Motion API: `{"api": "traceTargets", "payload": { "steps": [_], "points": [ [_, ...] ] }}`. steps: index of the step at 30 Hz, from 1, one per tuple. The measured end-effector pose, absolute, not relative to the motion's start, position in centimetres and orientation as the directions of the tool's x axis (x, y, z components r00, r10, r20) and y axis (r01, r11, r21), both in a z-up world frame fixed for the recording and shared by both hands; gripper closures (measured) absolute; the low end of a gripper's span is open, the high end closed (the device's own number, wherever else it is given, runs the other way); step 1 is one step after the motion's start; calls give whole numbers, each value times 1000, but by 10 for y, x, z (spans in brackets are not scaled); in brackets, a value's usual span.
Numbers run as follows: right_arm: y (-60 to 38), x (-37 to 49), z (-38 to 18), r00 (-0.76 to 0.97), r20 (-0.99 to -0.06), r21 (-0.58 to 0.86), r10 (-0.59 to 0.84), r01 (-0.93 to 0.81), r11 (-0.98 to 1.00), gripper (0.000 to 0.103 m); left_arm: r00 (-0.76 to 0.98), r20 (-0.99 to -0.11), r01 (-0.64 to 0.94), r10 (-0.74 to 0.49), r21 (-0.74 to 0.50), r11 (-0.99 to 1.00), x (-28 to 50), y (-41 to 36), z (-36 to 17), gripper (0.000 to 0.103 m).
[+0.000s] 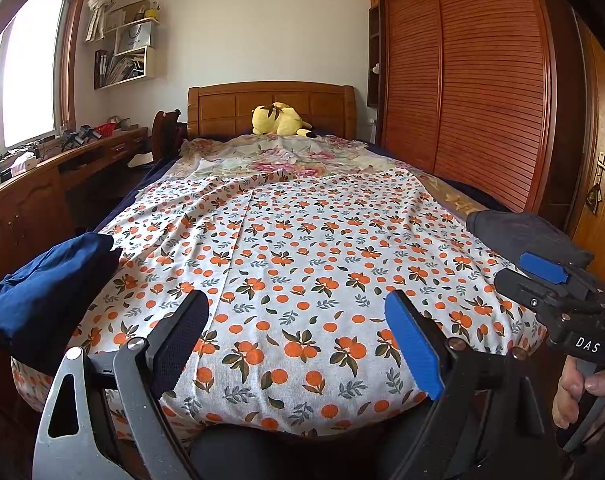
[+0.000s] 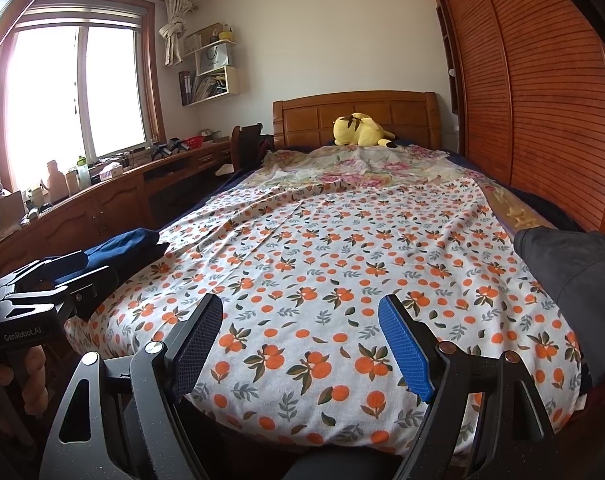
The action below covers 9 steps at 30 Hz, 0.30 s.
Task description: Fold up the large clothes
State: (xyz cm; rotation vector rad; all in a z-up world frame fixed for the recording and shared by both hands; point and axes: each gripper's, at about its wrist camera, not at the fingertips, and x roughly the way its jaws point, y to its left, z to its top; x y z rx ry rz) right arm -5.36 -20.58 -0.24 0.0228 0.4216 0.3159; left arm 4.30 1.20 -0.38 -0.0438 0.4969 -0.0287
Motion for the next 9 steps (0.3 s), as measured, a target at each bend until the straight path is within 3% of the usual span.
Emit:
{"api": "traceTargets", "payload": {
  "steps": [9],
  "points": [
    [-206,-53,-2,866,-395,89,307,-297,951,21,880,-474,16,-39,-51,999,43,11,-3,13]
  ]
}}
